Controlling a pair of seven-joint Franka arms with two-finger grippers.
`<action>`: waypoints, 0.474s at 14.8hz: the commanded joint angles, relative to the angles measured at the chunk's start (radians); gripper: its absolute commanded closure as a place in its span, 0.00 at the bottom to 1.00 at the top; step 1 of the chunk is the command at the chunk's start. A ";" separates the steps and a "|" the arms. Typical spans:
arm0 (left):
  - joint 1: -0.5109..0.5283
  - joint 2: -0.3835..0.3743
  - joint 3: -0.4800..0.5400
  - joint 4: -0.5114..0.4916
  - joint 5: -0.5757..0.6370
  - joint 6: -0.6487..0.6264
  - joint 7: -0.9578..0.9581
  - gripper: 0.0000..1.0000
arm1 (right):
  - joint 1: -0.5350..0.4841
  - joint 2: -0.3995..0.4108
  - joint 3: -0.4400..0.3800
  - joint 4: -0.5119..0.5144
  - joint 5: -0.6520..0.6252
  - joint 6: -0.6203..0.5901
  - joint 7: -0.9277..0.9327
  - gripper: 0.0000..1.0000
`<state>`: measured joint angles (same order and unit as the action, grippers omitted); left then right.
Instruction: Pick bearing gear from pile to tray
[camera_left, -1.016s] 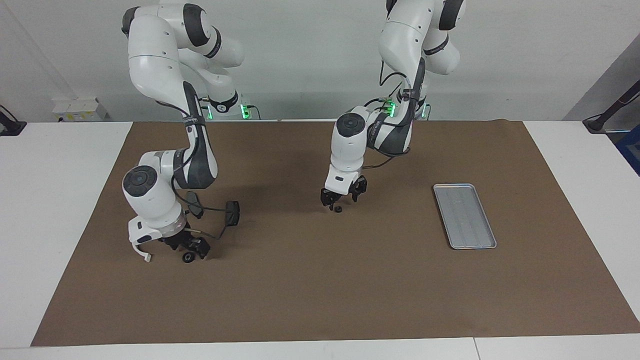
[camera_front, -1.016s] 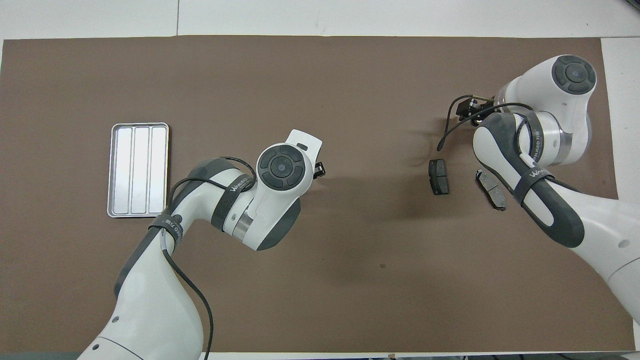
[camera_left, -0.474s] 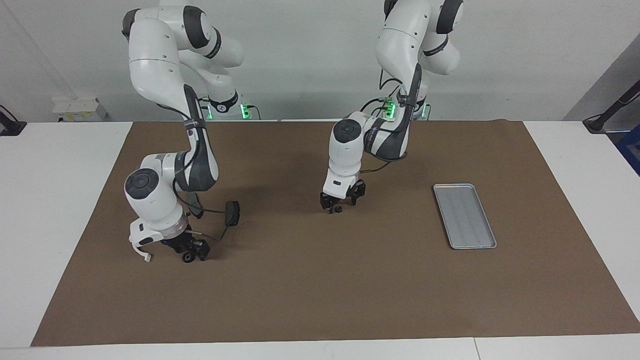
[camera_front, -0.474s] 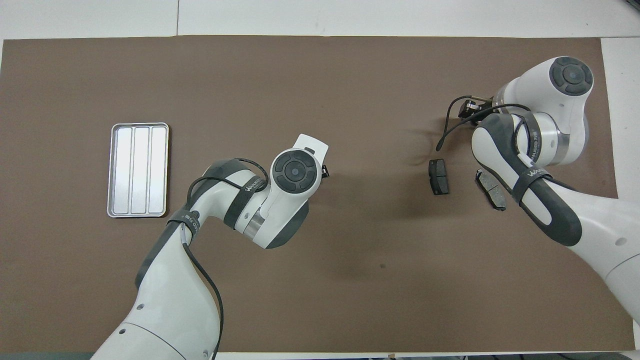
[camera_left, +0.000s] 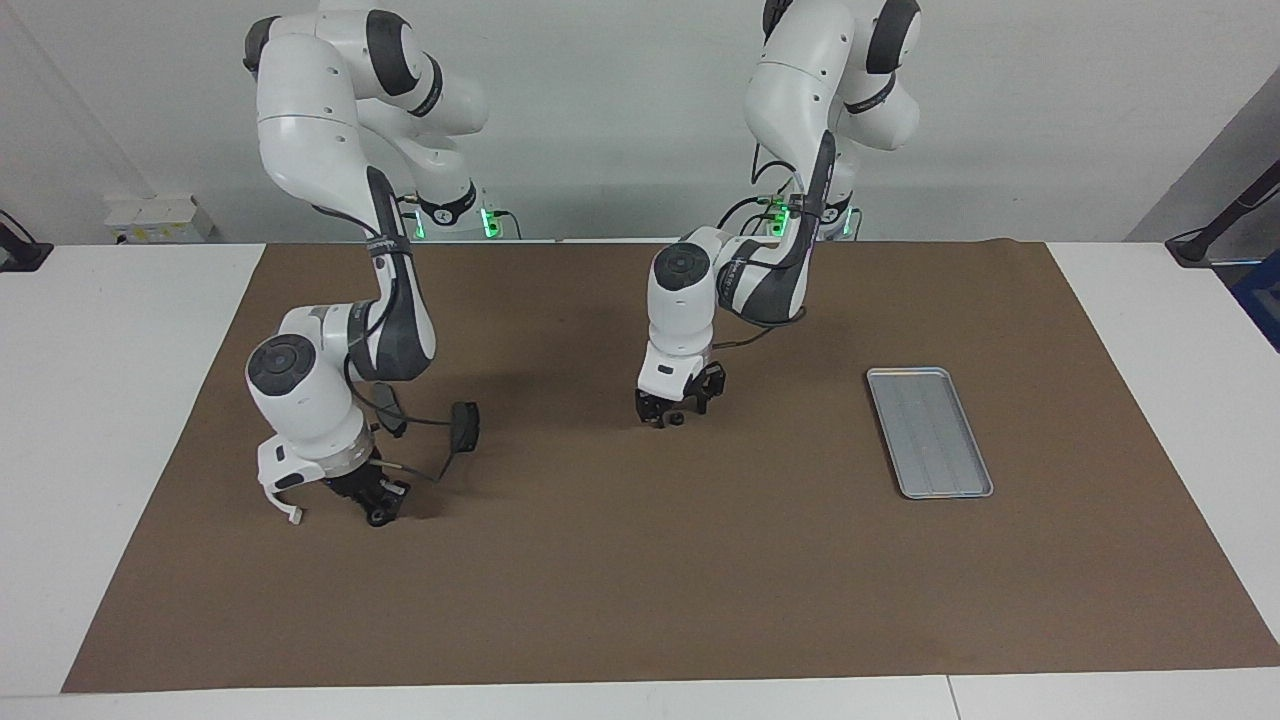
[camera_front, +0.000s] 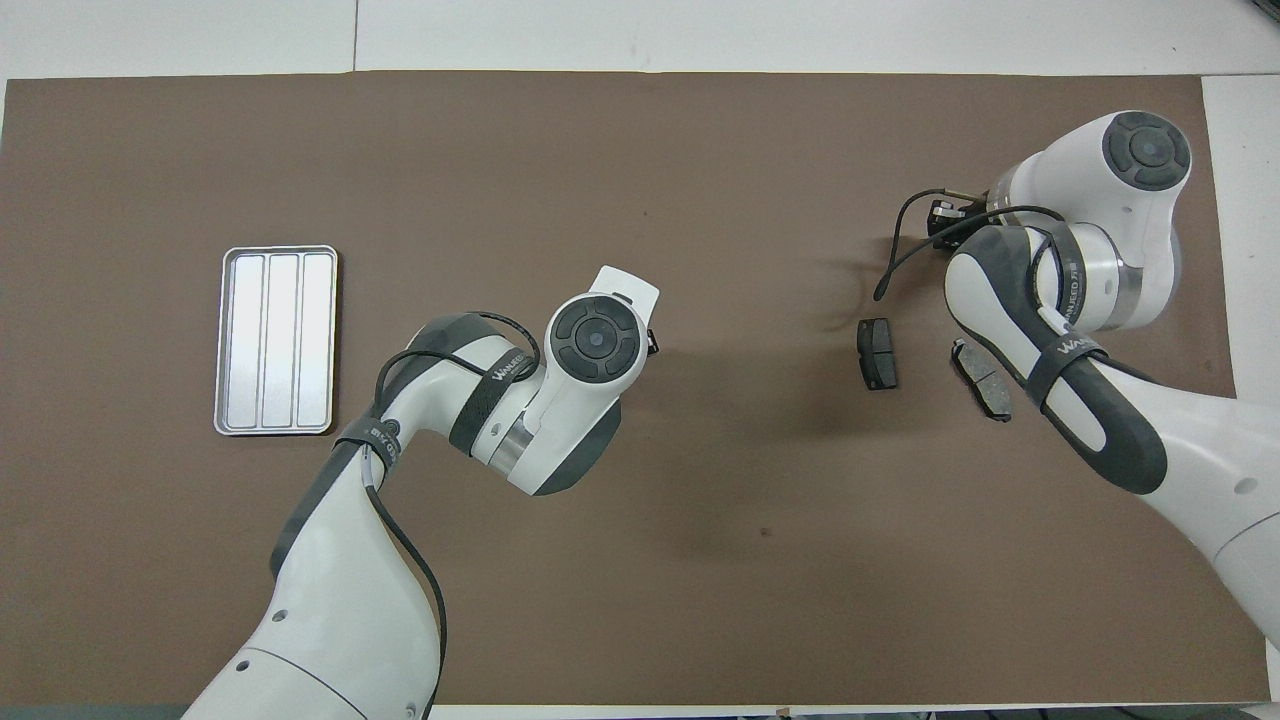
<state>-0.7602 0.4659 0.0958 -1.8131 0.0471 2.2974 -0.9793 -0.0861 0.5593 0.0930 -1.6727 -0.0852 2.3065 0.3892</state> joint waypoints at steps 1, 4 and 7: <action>-0.022 0.016 0.024 0.015 0.022 -0.029 -0.021 0.72 | -0.008 0.008 0.010 -0.009 -0.001 0.010 -0.021 1.00; -0.018 0.016 0.025 0.017 0.023 -0.027 -0.018 1.00 | -0.008 0.005 0.008 0.005 -0.010 -0.025 -0.044 1.00; -0.005 -0.004 0.028 0.024 0.023 -0.035 0.005 1.00 | -0.001 -0.013 0.007 0.033 -0.016 -0.099 -0.059 1.00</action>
<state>-0.7606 0.4592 0.1032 -1.8069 0.0530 2.2763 -0.9793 -0.0852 0.5590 0.0932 -1.6637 -0.0874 2.2707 0.3576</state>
